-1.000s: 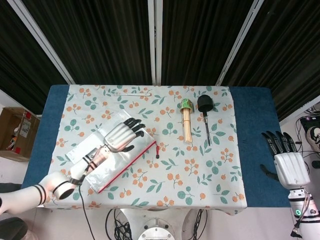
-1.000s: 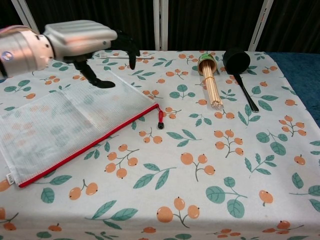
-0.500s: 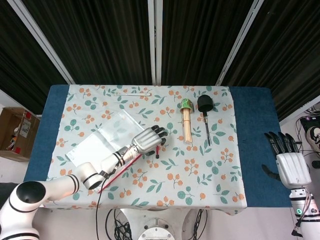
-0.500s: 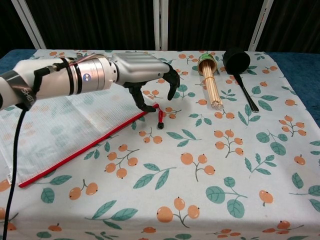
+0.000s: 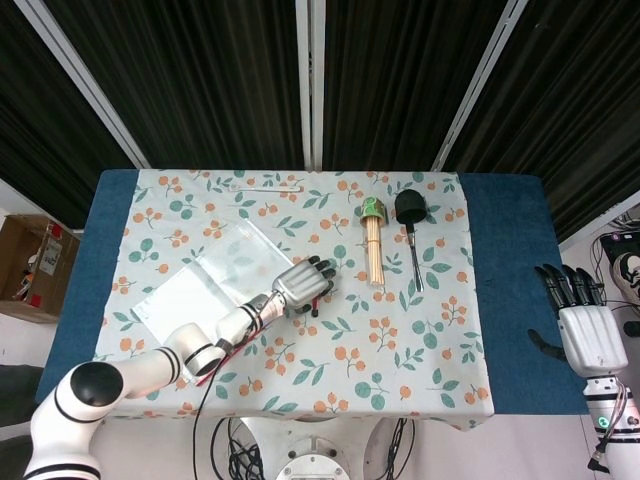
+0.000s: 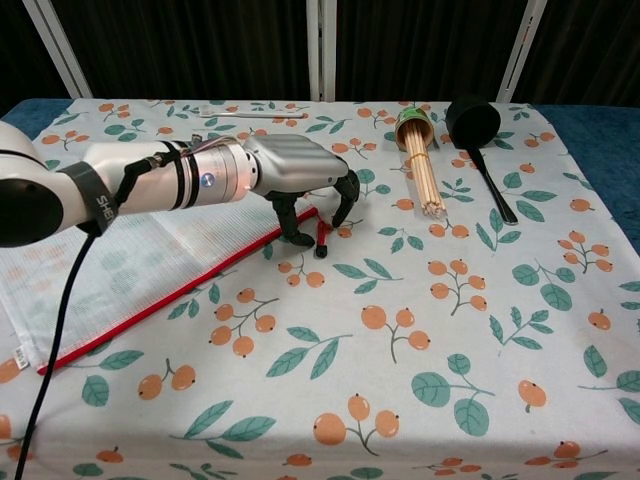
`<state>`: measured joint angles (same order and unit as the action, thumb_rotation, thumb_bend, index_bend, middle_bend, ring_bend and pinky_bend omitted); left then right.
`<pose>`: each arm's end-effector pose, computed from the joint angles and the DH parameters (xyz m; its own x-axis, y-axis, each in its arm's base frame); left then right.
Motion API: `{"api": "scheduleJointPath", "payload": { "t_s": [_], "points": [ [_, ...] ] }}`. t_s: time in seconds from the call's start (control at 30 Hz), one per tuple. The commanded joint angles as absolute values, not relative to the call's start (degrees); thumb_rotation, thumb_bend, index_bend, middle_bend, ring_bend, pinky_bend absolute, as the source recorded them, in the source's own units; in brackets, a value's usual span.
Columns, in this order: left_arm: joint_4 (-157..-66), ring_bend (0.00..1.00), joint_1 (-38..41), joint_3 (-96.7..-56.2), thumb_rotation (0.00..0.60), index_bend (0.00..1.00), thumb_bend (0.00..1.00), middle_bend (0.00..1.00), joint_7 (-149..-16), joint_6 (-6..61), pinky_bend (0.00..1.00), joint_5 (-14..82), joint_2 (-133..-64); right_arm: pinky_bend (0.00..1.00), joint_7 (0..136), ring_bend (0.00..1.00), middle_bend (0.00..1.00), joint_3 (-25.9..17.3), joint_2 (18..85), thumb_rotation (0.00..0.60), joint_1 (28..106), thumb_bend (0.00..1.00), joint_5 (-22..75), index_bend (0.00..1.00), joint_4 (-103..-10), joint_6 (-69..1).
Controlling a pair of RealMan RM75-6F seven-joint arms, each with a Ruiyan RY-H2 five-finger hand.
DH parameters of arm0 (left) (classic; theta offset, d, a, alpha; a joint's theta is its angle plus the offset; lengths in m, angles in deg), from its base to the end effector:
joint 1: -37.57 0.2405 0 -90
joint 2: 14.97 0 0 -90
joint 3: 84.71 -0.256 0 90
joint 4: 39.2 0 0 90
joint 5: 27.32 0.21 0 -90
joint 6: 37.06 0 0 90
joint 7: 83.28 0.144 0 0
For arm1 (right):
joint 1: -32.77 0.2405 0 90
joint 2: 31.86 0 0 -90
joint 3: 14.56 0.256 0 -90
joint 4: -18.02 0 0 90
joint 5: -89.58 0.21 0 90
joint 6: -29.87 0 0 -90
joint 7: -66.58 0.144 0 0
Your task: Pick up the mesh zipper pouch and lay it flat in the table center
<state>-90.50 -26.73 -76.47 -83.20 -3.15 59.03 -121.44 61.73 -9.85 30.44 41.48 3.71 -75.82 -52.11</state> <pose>-0.0600 0.3916 -0.1216 0.7352 0.2083 0.6451 0.5350 -0.7626 -0.3635 -0.2953 -0.2078 0.1643 0.4752 0.0090 0.8799 -0.8773 -0.0725 0.4745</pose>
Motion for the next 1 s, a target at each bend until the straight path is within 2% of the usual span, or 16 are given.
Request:
{"api": "scheduleJointPath", "payload": {
  "t_s": [0.03,0.5,0.7,0.87,1.0],
  "points": [
    [-89.74,0.12,-27.28,-76.6,0.6,0.46,0.26,0.19,-82.76,-3.64,0.16,58.46,-122.01,0.0,61.78,0.0,0.09,-9.81,30.43,0.6,41.5,0.12,3.69,0.03,-75.79,-52.17],
    [-88.32,0.12,-27.74,-77.52,0.6,0.55,0.26,0.19,-81.73,-3.69,0.16,56.46,-122.97,0.0,62.06,0.0,0.09,-9.75,30.55,0.6,41.67,0.12,4.1,0.03,-75.47,-51.71],
    [-88.15,0.12,-27.5,-77.87,0.6,0.59,0.35,0.21,-81.72,-2.52,0.16,56.31,-123.08,0.0,61.99,0.0,0.09,-9.77,30.45,0.6,41.76,0.12,4.03,0.03,-75.63,-51.6],
    [-88.99,0.12,-25.84,-77.4,0.6,0.61,0.36,0.23,-80.97,1.44,0.17,55.78,-122.67,0.0,61.81,0.0,0.09,-9.68,30.29,0.6,42.04,0.12,3.62,0.03,-75.92,-51.57],
    [-93.57,0.12,-22.34,-75.98,0.6,0.63,0.36,0.23,-76.55,8.14,0.17,53.96,-120.78,0.0,61.76,0.0,0.09,-9.14,29.8,0.6,43.05,0.12,2.62,0.03,-76.51,-51.31]
  ]
}}
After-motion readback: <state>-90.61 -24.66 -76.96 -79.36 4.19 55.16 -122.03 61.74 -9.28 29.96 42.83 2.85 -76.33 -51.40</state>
